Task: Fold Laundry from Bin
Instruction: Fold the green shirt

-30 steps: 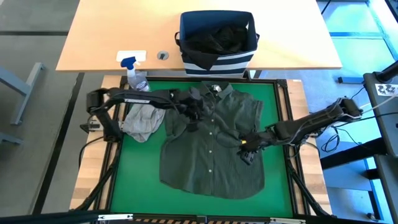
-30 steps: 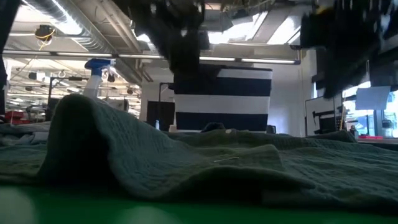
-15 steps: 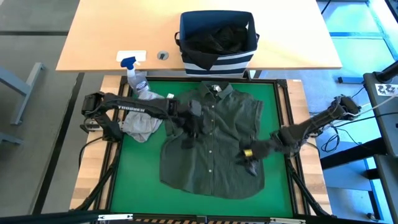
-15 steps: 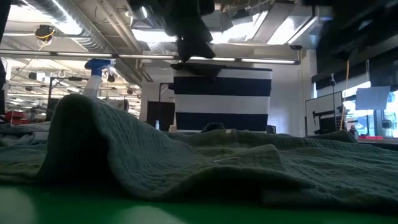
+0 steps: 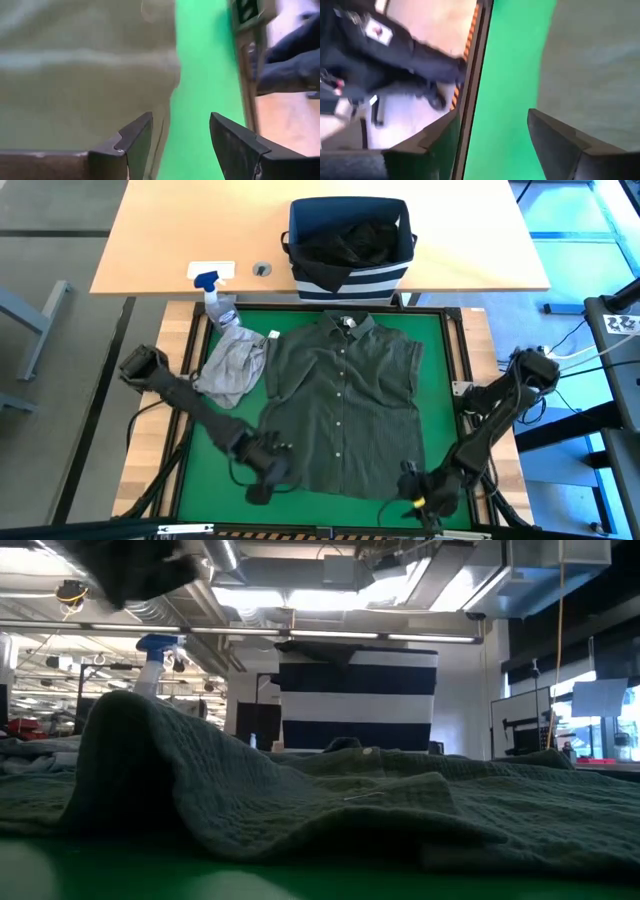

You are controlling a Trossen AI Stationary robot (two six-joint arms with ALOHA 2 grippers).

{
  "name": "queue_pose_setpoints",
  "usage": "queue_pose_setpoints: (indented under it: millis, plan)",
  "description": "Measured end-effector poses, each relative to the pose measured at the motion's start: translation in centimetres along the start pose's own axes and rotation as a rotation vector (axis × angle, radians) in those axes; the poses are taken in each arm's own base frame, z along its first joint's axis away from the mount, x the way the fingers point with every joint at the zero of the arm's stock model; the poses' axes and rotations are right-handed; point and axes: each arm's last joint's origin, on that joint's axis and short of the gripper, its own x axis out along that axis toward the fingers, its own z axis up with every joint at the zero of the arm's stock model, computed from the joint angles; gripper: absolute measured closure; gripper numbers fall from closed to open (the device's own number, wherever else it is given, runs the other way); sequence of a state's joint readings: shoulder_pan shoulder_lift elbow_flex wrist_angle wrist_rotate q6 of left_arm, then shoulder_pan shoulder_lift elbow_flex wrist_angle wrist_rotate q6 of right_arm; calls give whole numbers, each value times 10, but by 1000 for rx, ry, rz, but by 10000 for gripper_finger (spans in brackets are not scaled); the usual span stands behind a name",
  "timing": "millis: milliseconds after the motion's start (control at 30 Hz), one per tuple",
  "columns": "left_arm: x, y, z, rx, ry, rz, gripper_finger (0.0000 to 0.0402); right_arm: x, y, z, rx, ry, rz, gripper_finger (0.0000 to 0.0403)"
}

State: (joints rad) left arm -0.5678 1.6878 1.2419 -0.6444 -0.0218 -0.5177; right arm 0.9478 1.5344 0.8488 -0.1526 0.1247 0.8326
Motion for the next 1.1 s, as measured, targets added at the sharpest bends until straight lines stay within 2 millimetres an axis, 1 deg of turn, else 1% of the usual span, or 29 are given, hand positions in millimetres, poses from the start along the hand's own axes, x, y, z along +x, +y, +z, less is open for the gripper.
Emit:
queue_pose_setpoints:
  millis: [100,200,400,533,600,700,833,933,1100]
  plan:
    - [11,-12,-24,6,18,47,210,12,4,-6,-34,41,-12,167]
    - [23,-14,-44,32,9,95,210,19,2,-8,-53,55,-32,167]
    - [47,3,-68,30,-11,119,210,20,0,-7,-52,28,-69,167]
    - [59,13,-81,24,-16,89,210,20,0,-8,-55,30,-78,167]
    - [63,17,-88,47,-12,80,210,20,-2,-9,-59,45,-94,167]
    - [66,19,-93,75,-17,67,210,20,-4,-11,-69,65,-121,167]
    - [68,21,-97,78,-22,55,217,18,-12,-16,-115,89,-228,167]
    - [68,21,-97,83,-18,34,242,17,-16,-18,-130,100,-279,167]
    - [68,19,-99,142,-7,25,295,23,-17,-22,-167,154,-260,167]
